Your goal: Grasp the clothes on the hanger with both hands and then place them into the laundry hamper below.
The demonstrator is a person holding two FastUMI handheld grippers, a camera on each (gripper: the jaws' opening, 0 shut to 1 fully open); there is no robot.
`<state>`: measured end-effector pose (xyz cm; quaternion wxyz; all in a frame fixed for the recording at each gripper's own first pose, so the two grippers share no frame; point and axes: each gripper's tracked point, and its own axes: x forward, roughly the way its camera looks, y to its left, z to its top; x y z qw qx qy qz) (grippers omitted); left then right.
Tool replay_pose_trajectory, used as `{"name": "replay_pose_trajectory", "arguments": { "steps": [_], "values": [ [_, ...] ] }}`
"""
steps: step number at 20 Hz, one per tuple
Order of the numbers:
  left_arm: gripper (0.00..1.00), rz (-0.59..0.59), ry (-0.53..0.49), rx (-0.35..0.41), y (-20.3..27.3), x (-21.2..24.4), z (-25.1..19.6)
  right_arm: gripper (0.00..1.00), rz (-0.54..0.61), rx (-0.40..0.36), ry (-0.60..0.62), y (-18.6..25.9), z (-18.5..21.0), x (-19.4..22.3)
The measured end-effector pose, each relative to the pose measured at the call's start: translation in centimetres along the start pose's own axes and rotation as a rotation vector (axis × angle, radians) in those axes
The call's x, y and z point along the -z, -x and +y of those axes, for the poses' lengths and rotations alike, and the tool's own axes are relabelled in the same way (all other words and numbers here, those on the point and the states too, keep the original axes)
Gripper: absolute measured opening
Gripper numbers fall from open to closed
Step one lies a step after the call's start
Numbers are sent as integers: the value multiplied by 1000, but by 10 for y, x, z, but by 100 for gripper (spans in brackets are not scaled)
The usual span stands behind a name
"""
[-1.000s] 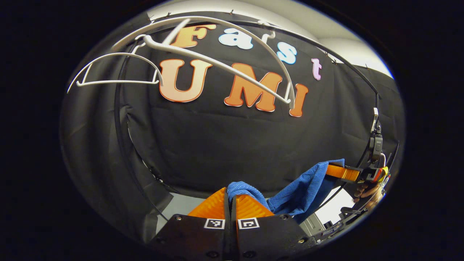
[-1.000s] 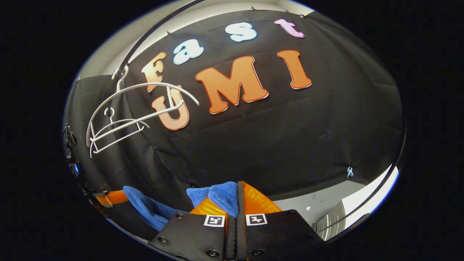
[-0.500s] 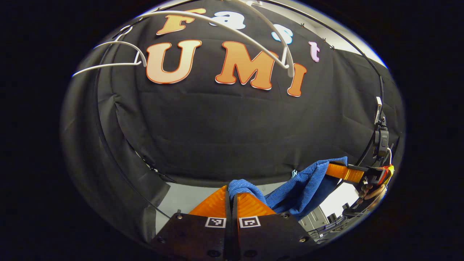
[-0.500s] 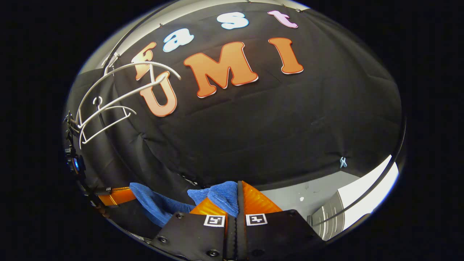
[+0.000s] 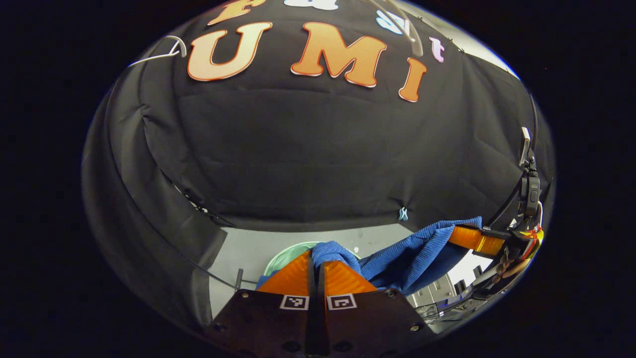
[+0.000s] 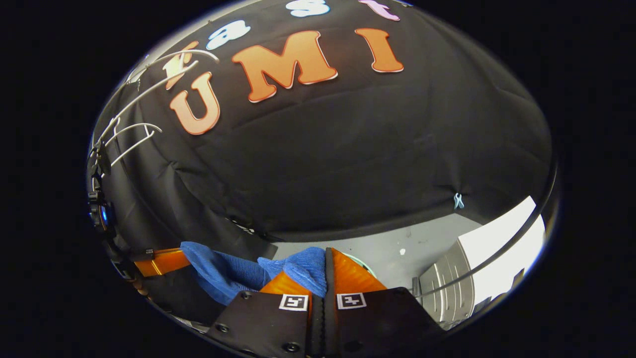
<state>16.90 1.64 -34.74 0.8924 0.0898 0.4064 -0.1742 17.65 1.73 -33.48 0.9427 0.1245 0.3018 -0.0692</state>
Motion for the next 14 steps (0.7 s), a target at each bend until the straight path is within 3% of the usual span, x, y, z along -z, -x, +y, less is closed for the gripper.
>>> {"name": "replay_pose_trajectory", "arguments": {
  "steps": [14],
  "values": [
    [0, 287, 5, -38, -67, 89, 45, 8, 207, 87, -34, -60, -11, 83]
  ]
}}
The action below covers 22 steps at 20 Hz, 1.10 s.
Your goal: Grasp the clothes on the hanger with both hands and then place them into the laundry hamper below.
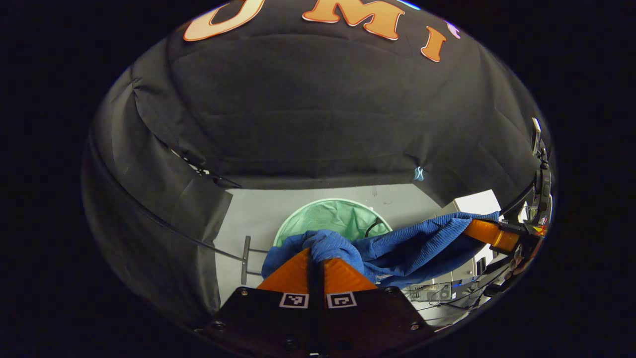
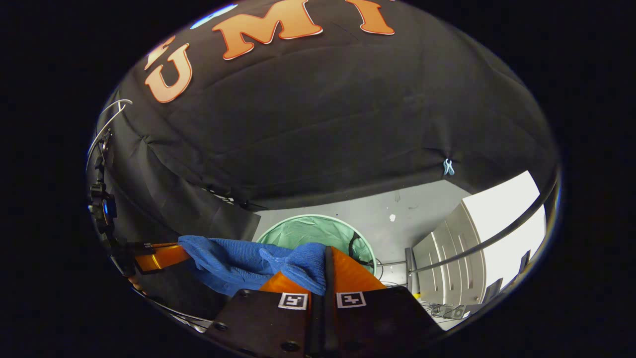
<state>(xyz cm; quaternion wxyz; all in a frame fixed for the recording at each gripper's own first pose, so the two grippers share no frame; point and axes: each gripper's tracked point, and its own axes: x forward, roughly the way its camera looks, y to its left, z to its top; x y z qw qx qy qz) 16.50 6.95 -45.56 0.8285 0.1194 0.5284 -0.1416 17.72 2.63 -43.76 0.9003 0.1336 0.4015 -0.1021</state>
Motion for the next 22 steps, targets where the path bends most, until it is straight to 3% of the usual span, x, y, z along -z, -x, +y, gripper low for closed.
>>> {"name": "replay_pose_trajectory", "arguments": {
  "steps": [4, 13, 17, 18, 19, 21, 22],
  "values": [
    [0, 84, 43, -4, -7, 24, 6, 8, 52, 26, -6, -7, -1, 15],
    [3, 169, 5, -33, -18, 56, 10, 8, 150, 83, -19, -18, -18, 53],
    [21, 166, 6, -36, -11, 56, 7, 14, 132, 85, -26, -8, -19, 51],
    [31, 159, 6, -41, -10, 54, 8, 10, 124, 91, -24, -6, -20, 48],
    [29, 152, 12, -43, -8, 54, 7, 35, 116, 93, -22, -2, -20, 47],
    [51, 140, 32, -44, -3, 53, 7, 41, 104, 96, -19, 4, -19, 46],
    [62, 134, 43, -50, -4, 53, 9, 53, 97, 99, -19, 7, -18, 44]
  ]
}}
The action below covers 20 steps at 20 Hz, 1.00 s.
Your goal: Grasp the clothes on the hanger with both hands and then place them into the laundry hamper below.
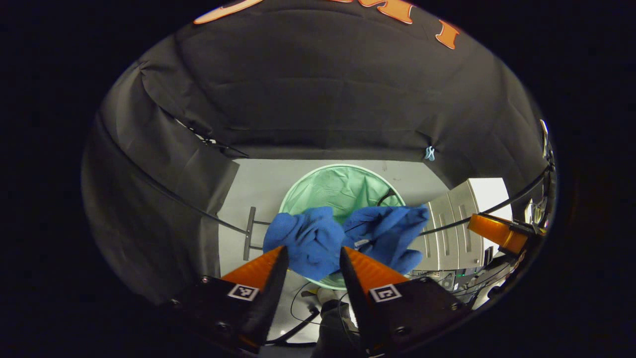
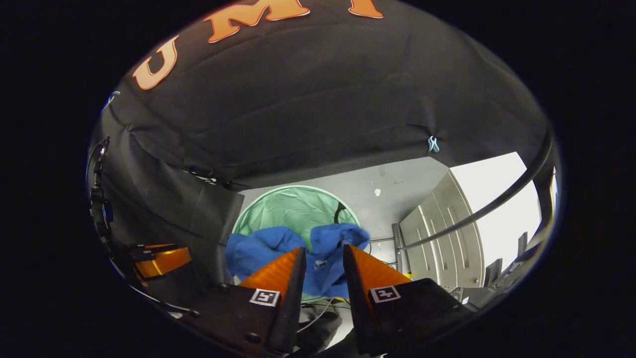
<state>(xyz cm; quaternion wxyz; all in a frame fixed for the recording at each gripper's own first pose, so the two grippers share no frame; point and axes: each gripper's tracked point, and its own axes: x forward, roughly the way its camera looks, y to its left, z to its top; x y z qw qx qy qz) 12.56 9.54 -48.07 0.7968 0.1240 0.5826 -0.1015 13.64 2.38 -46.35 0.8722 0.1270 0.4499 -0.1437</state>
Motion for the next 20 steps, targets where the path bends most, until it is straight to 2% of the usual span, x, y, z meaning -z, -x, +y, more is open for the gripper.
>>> {"name": "replay_pose_trajectory", "arguments": {
  "steps": [1, 2, 3, 4, 5, 6, 7, 8, 9, 10, 12, 20],
  "values": [
    [72, -4, 7, -10, 4, 1, 5, 42, -5, -1, -1, 3, 1, -1],
    [75, -8, 14, -22, 5, 1, 9, 55, -10, -2, 0, 7, 3, 0],
    [77, -14, 22, -28, 11, 4, 11, 60, -14, -2, 2, 8, 2, 2],
    [82, -19, 28, -32, 13, 4, 13, 49, -18, -1, 5, 11, 2, 2],
    [87, -24, 31, -38, 16, 6, 15, 49, -22, -4, 6, 14, 1, 4],
    [95, -34, 32, -43, 17, 5, 16, 63, -24, -10, 7, 16, 3, 6],
    [96, -46, 31, -49, 23, 6, 17, 65, -29, -10, 11, 19, 2, 7],
    [96, -57, 31, -55, 27, 5, 18, 76, -34, -13, 15, 23, 3, 7],
    [96, -71, 31, -58, 32, 4, 16, 72, -38, -14, 21, 27, 3, 8],
    [98, -89, 35, -61, 38, 0, 15, 77, -46, -9, 29, 32, 2, 8],
    [98, -126, 46, -53, 53, -8, 8, 97, -77, 6, 50, 41, -1, 1],
    [97, -290, 13, -27, 112, -41, -24, 99, -232, 15, 71, 103, -2, -40]
  ]
}}
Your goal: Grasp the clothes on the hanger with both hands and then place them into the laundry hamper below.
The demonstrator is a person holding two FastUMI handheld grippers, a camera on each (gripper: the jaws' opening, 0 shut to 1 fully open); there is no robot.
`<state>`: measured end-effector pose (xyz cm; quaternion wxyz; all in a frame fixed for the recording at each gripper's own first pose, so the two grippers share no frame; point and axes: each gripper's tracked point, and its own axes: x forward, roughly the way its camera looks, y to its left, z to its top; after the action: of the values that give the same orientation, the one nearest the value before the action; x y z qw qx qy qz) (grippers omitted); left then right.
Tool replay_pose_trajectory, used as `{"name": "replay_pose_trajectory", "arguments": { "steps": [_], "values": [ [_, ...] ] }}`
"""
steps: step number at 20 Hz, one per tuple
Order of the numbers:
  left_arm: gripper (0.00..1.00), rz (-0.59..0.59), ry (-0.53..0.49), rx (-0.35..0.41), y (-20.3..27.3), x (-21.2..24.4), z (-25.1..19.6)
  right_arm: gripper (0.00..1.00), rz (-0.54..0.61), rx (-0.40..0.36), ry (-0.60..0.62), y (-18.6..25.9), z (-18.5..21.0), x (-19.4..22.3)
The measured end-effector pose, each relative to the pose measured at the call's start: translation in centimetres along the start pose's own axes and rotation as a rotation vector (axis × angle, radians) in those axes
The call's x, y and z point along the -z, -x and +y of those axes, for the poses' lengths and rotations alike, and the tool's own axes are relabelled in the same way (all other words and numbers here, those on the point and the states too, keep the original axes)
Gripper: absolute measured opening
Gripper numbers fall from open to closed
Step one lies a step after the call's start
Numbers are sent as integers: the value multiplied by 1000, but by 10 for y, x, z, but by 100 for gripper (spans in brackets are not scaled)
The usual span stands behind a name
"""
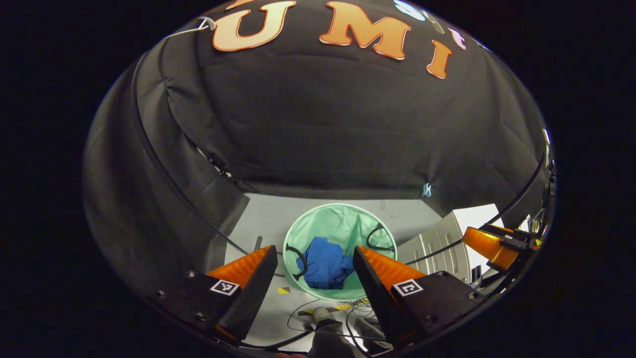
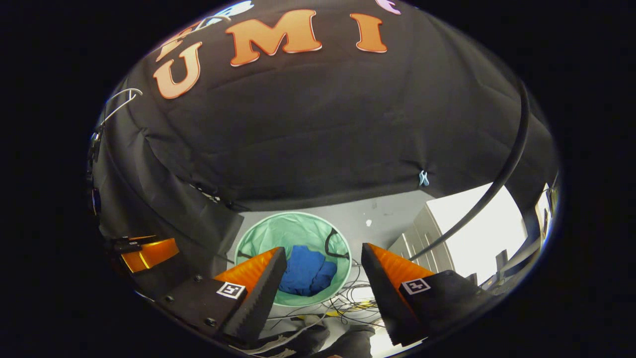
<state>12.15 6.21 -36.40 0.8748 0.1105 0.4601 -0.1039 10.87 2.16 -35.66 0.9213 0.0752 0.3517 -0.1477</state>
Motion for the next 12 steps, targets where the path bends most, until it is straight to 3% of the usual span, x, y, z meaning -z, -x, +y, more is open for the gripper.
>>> {"name": "replay_pose_trajectory", "arguments": {
  "steps": [8, 12],
  "values": [
    [97, -186, -58, 39, 42, -61, -37, 99, -202, -1, -15, 44, -1, -74],
    [97, -355, -88, 32, 71, -106, -47, 99, -339, 11, 48, 72, 2, -115]
  ]
}}
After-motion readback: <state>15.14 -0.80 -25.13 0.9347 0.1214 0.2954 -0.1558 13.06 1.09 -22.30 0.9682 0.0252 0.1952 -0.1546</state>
